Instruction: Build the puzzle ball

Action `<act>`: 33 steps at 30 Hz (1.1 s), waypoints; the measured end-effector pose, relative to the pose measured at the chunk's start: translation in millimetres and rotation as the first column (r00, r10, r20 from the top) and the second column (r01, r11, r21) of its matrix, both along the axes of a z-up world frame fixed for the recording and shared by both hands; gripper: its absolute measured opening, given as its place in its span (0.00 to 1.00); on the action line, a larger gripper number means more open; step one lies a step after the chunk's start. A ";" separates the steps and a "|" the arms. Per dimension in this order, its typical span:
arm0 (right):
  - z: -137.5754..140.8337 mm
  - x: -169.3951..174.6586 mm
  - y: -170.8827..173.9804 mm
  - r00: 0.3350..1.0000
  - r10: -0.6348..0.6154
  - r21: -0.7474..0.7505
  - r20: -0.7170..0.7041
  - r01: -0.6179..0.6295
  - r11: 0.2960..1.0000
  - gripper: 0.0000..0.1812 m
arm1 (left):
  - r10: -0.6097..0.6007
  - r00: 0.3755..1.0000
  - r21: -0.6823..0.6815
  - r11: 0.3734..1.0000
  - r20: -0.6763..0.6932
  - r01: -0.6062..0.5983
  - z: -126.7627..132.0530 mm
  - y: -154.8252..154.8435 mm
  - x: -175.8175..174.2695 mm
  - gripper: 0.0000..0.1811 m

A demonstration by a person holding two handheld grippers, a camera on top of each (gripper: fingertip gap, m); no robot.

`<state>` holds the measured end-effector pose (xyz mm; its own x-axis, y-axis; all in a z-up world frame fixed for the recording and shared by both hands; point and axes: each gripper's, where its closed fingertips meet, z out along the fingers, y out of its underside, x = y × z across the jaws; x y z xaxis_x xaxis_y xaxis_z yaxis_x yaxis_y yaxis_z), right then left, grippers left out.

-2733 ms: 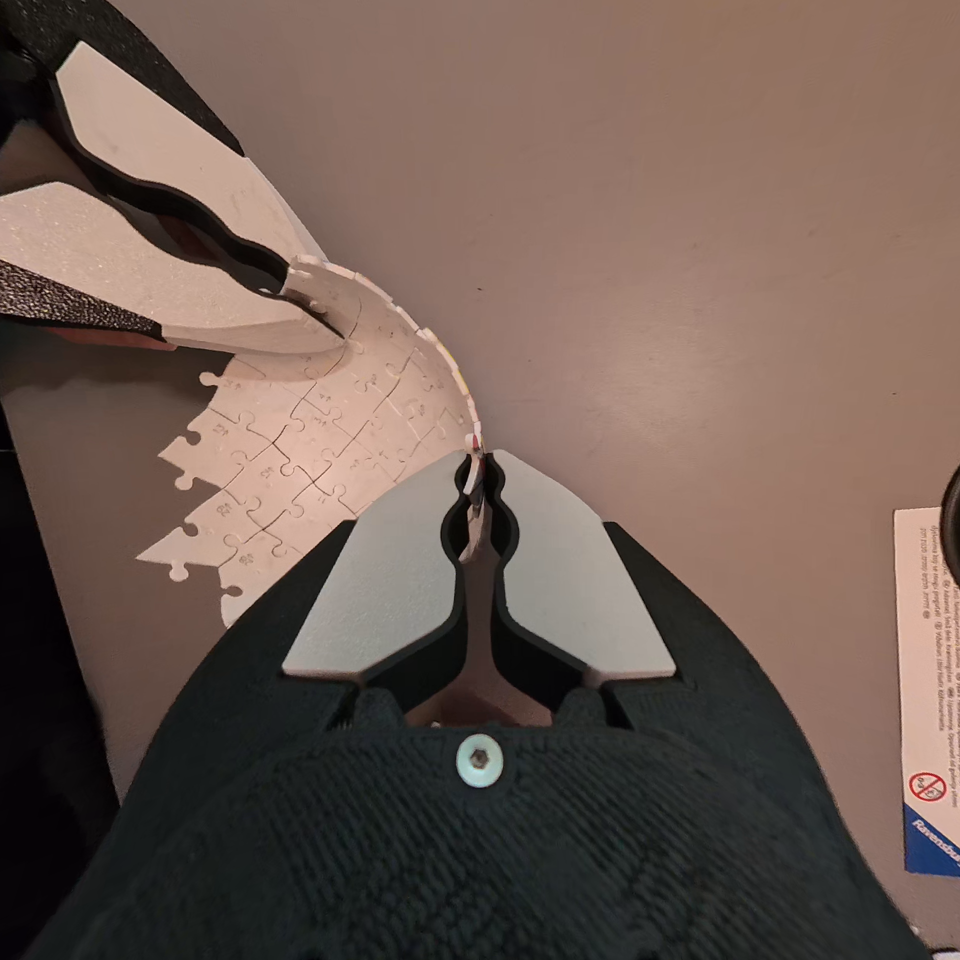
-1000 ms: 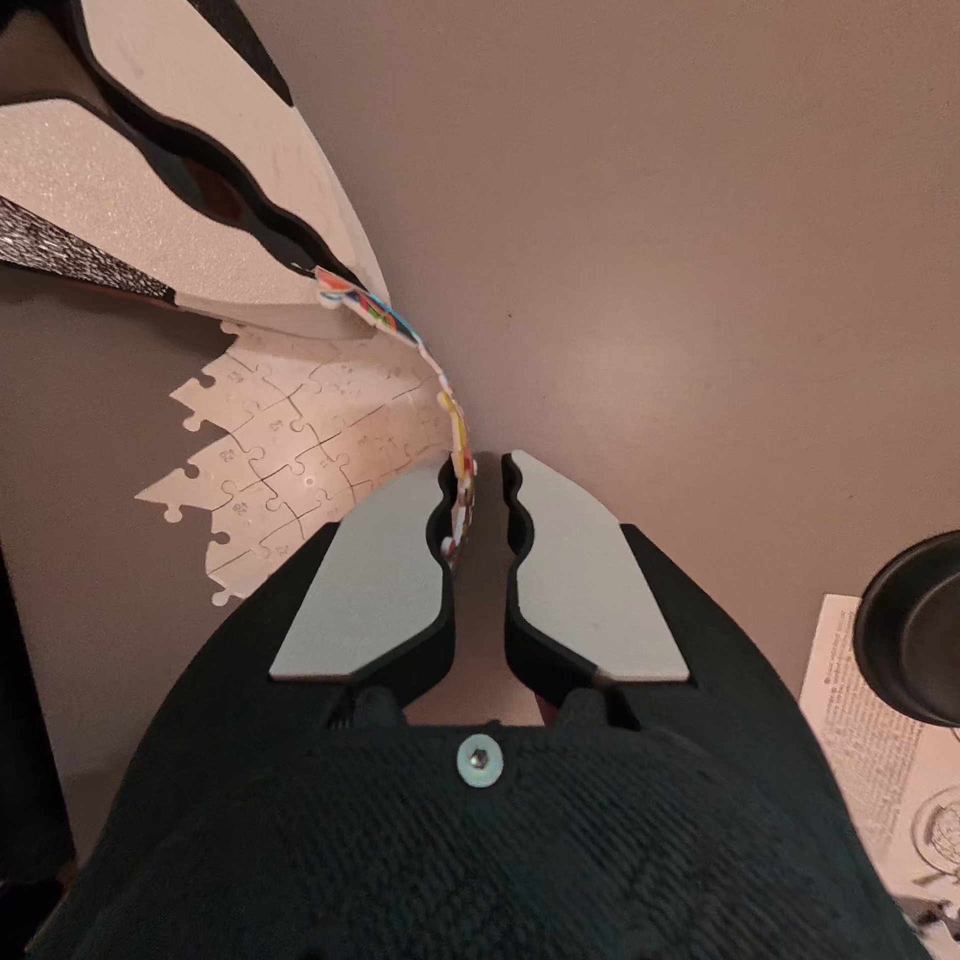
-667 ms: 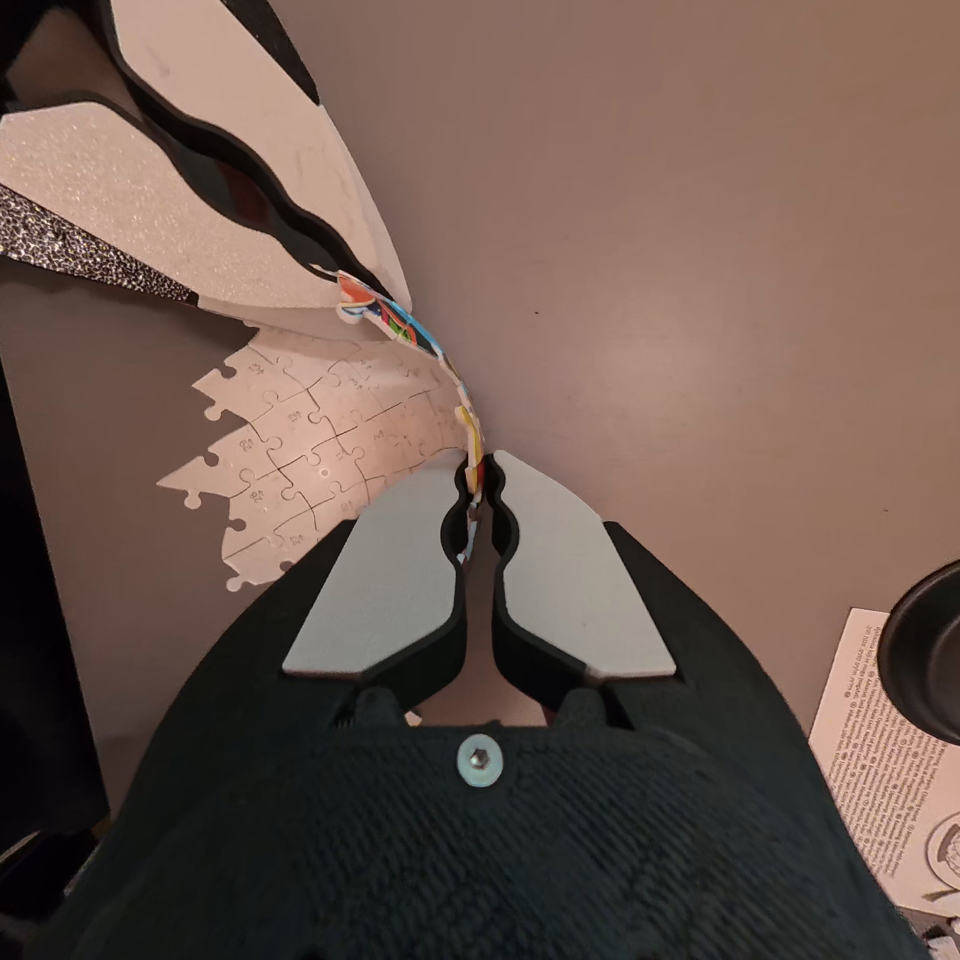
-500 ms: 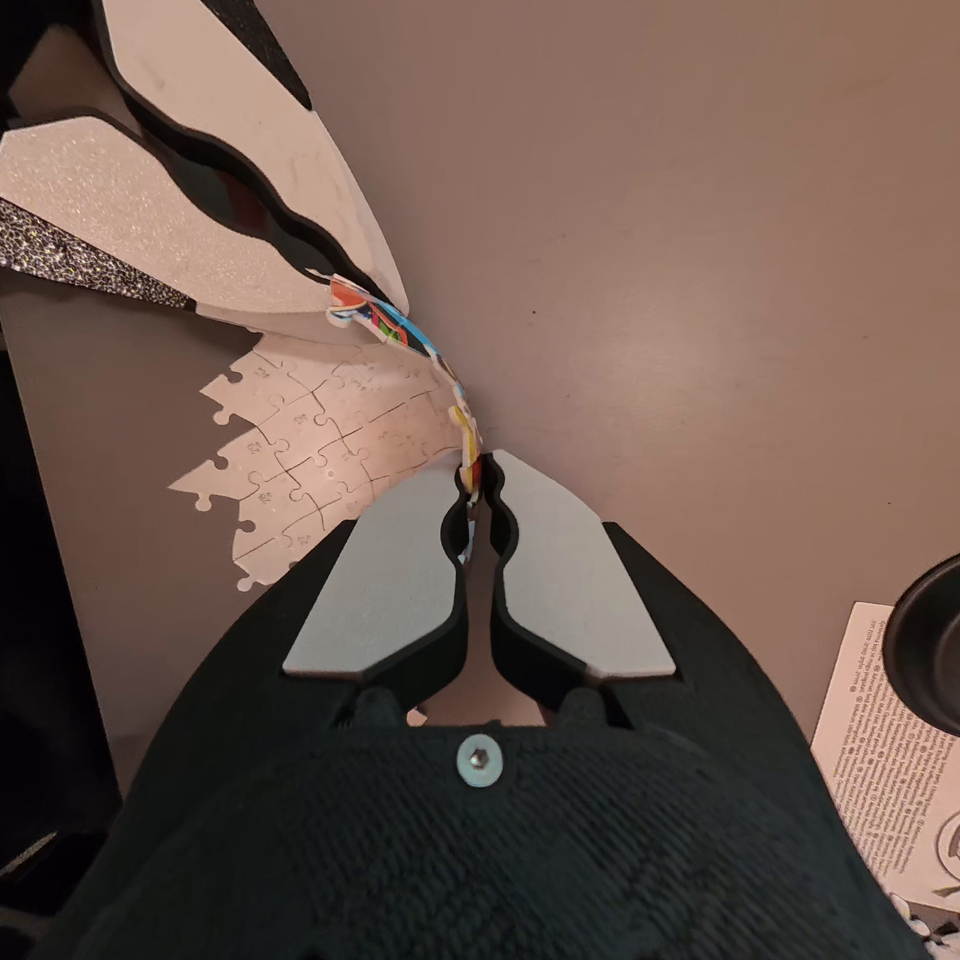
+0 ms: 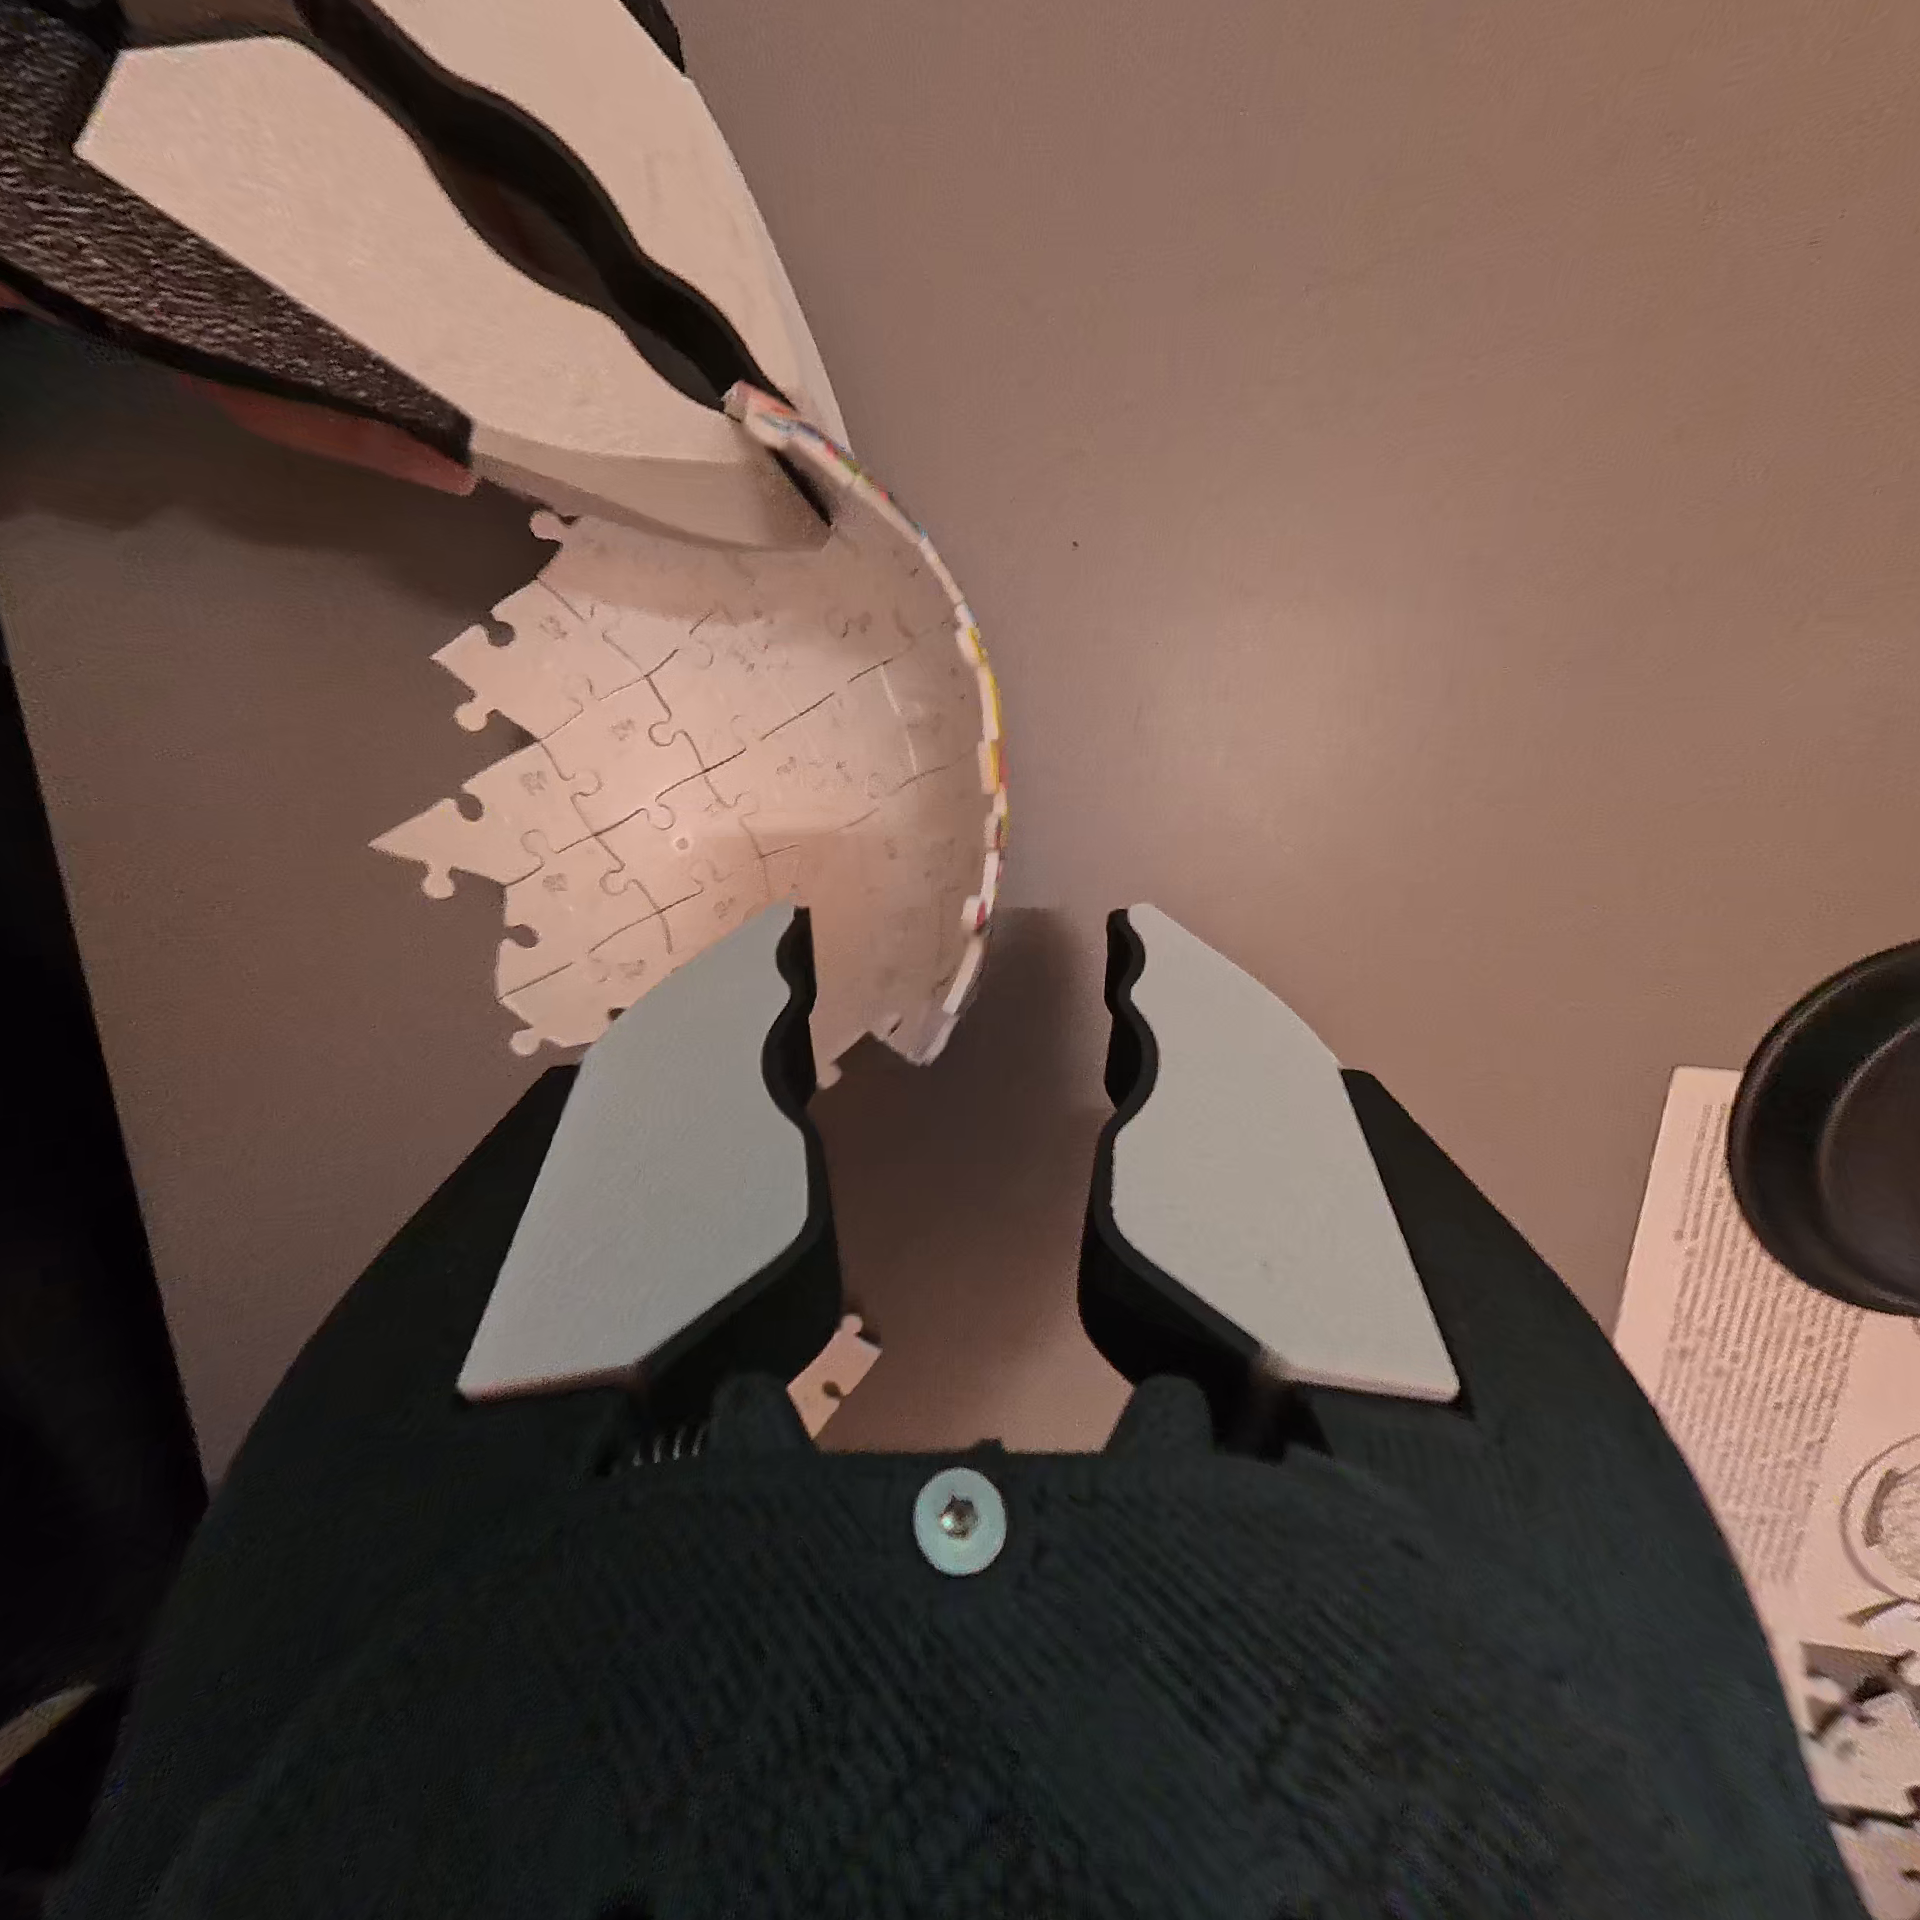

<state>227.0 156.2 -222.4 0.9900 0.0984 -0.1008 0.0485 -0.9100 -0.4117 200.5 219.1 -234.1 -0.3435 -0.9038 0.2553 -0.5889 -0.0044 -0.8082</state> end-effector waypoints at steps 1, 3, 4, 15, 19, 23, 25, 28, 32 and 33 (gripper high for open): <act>2.4 -0.8 -1.9 1.000 -0.016 0.014 -0.008 0.017 1.000 0.30 | 0.000 1.000 0.000 1.000 0.000 0.000 0.0 -0.1 -0.1 0.01; 6.8 0.5 -5.5 0.998 -0.064 0.046 -0.020 0.065 0.997 0.27 | 0.001 1.000 0.000 1.000 0.000 -0.001 -0.1 0.1 0.0 0.01; 8.5 0.7 -7.3 0.996 -0.084 0.059 -0.029 0.085 0.995 0.25 | 0.001 1.000 -0.002 1.000 -0.001 -0.001 -0.2 0.0 0.0 0.01; -4.3 4.9 -1.2 0.977 -0.207 0.159 -0.059 0.213 0.964 0.18 | 0.005 1.000 -0.004 1.000 -0.003 -0.005 -0.5 -0.5 0.2 0.01; -6.0 4.7 0.4 0.974 -0.217 0.161 -0.070 0.225 0.961 0.10 | 0.006 1.000 -0.004 1.000 -0.003 -0.006 -0.6 -0.6 0.2 0.01; -5.7 4.1 1.6 0.971 -0.229 0.170 -0.065 0.237 0.957 0.03 | 0.007 1.000 -0.012 1.000 -0.006 -0.007 -1.5 -0.7 0.5 0.01; -6.1 4.7 2.0 0.970 -0.236 0.178 -0.056 0.242 0.954 0.03 | 0.007 1.000 -0.013 1.000 -0.007 -0.007 -1.7 -0.6 0.6 0.01; -6.3 5.1 2.4 0.974 -0.221 0.190 -0.042 0.225 0.956 0.03 | 0.006 1.000 -0.017 1.000 -0.007 -0.006 -1.9 -0.6 0.4 0.01; -5.7 6.1 3.4 0.974 -0.222 0.191 -0.043 0.226 0.955 0.02 | 0.008 1.000 -0.013 1.000 -0.004 -0.008 -1.9 0.0 0.3 0.01; -6.1 6.1 3.8 0.975 -0.220 0.191 -0.042 0.224 0.956 0.02 | 0.009 1.000 -0.012 1.000 -0.006 -0.009 -2.1 0.3 0.2 0.01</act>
<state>233.0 160.0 -228.5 0.9871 -0.1042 -0.1219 -0.1560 -0.8001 -0.5792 200.6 219.4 -236.2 -0.3339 -0.9037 0.2682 -0.5934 -0.0196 -0.8047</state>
